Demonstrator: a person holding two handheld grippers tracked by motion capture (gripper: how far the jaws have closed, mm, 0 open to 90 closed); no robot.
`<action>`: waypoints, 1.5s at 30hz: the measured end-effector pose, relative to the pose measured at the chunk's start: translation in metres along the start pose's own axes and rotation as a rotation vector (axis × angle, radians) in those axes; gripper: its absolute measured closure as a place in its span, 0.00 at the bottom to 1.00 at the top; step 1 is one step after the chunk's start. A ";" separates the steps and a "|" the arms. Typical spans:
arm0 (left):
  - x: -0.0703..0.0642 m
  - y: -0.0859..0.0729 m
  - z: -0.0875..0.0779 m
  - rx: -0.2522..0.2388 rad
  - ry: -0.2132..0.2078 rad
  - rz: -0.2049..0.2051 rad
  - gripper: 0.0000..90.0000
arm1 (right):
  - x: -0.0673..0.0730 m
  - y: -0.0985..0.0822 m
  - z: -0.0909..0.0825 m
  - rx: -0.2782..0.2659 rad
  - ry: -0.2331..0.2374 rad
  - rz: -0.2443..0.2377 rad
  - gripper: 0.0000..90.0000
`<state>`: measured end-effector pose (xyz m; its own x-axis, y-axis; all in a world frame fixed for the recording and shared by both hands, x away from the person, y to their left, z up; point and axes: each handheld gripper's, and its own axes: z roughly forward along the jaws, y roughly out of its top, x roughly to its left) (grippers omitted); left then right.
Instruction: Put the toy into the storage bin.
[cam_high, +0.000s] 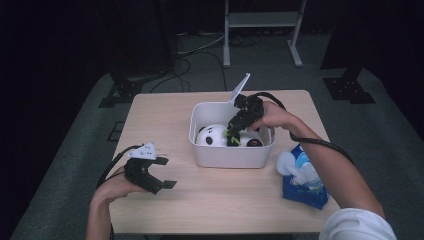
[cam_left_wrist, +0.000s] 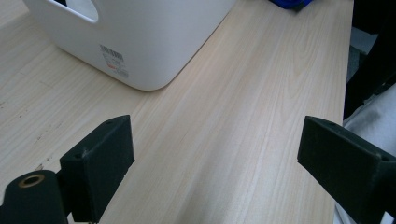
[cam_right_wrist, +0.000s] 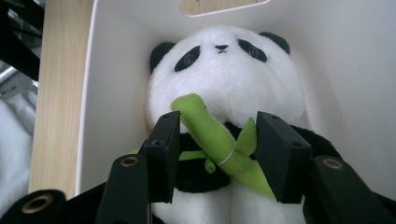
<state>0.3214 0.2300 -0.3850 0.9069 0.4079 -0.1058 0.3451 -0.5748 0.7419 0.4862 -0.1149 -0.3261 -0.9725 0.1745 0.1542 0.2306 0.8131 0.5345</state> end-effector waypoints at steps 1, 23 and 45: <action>0.000 0.000 0.000 0.001 -0.001 0.001 0.10 | 0.000 0.000 -0.001 -0.005 -0.002 -0.002 0.55; 0.002 -0.001 0.002 0.002 -0.003 -0.003 0.10 | 0.005 -0.027 -0.041 -0.130 -0.029 0.065 0.47; 0.003 -0.002 0.005 0.007 -0.001 -0.012 0.10 | 0.011 -0.051 -0.063 -0.190 -0.062 0.104 0.45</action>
<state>0.3242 0.2290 -0.3899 0.9029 0.4139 -0.1159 0.3579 -0.5745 0.7361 0.4662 -0.1892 -0.2992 -0.9418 0.2906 0.1689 0.3264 0.6708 0.6659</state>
